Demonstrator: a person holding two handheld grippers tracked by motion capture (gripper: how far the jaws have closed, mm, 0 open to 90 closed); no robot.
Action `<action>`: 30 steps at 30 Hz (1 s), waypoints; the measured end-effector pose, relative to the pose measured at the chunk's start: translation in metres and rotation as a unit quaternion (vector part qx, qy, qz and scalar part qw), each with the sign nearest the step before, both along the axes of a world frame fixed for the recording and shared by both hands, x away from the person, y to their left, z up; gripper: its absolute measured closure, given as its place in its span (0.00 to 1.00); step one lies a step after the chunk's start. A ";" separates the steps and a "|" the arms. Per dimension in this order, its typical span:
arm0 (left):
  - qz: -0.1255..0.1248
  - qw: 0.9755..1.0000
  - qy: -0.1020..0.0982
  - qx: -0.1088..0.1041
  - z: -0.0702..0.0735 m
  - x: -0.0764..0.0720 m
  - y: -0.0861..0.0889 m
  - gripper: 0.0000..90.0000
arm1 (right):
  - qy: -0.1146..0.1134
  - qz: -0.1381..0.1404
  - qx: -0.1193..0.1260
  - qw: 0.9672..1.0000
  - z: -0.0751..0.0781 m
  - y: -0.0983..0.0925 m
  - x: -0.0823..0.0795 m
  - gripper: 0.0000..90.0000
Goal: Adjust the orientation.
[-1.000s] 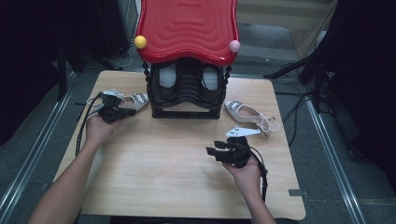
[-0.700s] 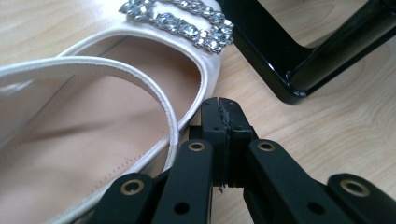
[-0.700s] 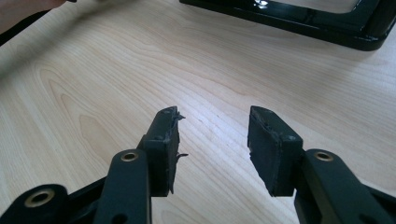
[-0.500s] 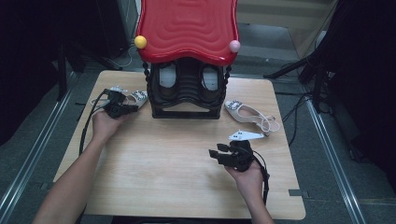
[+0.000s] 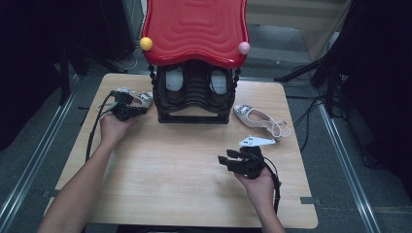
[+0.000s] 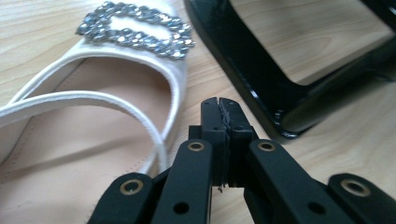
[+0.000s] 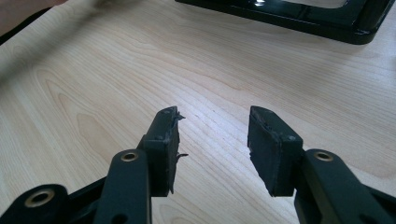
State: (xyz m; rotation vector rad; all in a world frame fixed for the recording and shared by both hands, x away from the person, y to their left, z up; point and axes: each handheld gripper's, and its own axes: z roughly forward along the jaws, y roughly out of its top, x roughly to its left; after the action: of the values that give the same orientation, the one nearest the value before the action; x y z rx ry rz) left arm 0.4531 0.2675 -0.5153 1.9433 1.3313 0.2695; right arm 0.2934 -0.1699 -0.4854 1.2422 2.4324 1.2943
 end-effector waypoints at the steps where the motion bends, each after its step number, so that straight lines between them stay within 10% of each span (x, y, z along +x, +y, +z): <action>1: -0.001 1.000 0.002 -0.007 0.002 -0.001 0.000 0.99 | -0.001 0.000 0.000 1.000 0.000 0.000 0.000 0.61; 13: -0.040 0.999 0.006 -0.027 0.030 -0.036 0.008 0.98 | -0.002 0.003 -0.006 1.000 0.001 -0.001 0.007 0.61; 30: -0.034 0.999 0.000 -0.040 0.042 -0.085 0.044 1.00 | 0.000 0.015 -0.001 1.000 0.003 0.005 0.021 0.61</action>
State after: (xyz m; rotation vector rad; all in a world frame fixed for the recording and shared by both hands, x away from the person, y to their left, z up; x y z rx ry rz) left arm 0.3678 0.3118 -0.4729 1.9183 1.2537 0.1801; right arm 0.3139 -0.1653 -0.4828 1.2095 2.4600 1.3003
